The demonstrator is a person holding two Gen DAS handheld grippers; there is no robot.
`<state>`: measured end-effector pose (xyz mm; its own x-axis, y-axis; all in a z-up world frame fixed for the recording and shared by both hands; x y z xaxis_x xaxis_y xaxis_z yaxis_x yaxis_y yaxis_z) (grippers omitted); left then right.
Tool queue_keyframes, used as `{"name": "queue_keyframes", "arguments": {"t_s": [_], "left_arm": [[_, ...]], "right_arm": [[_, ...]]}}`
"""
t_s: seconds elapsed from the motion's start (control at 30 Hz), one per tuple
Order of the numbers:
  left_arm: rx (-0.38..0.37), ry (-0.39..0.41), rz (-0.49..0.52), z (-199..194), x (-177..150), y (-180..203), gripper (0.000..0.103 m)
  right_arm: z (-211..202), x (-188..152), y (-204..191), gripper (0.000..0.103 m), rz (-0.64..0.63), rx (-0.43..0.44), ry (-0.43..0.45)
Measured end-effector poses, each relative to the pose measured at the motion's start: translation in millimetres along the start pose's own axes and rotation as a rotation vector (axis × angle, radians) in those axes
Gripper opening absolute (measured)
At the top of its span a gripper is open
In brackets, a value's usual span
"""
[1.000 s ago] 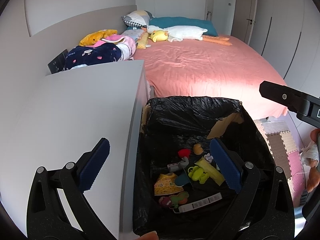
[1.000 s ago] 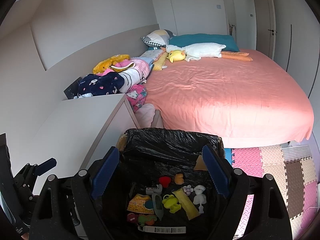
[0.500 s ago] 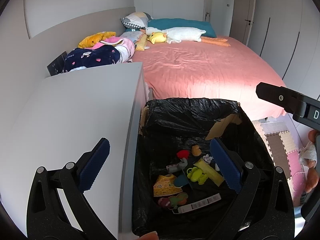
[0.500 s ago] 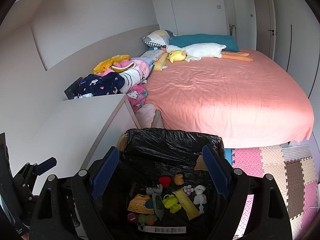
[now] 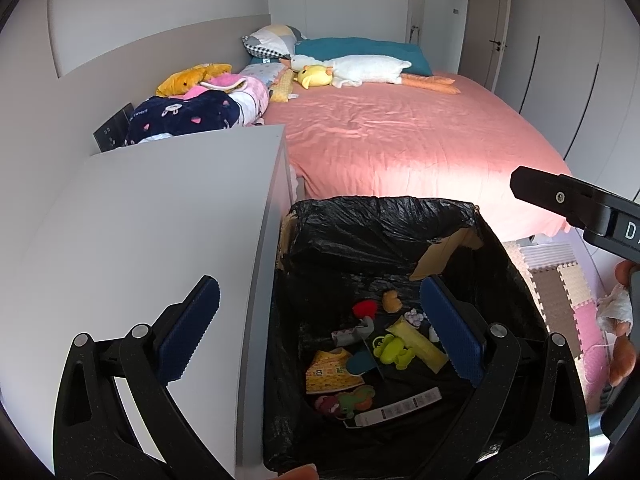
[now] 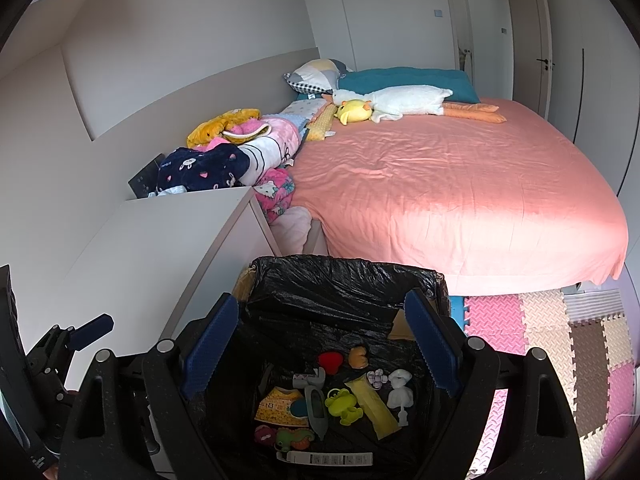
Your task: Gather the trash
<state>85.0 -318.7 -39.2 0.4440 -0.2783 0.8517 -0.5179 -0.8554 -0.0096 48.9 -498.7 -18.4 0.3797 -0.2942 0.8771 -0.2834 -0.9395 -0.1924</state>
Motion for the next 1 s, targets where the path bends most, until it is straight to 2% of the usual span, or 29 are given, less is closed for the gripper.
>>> {"name": "queue_keyframes", "arguments": {"t_s": [0.47, 0.73, 1.0], "left_arm": [[-0.008, -0.013, 0.012, 1.9, -2.4, 1.0, 0.097], [-0.015, 0.021, 0.017, -3.0, -2.4, 4.4, 0.097], [-0.012, -0.001, 0.006, 0.2, -3.2, 5.6, 0.097]], "right_arm": [[0.2, 0.2, -0.3, 0.085, 0.000, 0.000, -0.001], [0.6, -1.6, -1.1, 0.085, 0.002, 0.000, -0.003], [-0.3, -4.3, -0.5, 0.085, 0.002, -0.001, -0.006]]}}
Point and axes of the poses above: each gripper's, at about its wrist camera, not at the fingertips, and z roughly the way its jaws point, y to its right, x to its top, the point moved 4 cm from there along z, roughly the way its jaws point, and after that the axes turned 15 degrees about y, right-handed, at the moved point
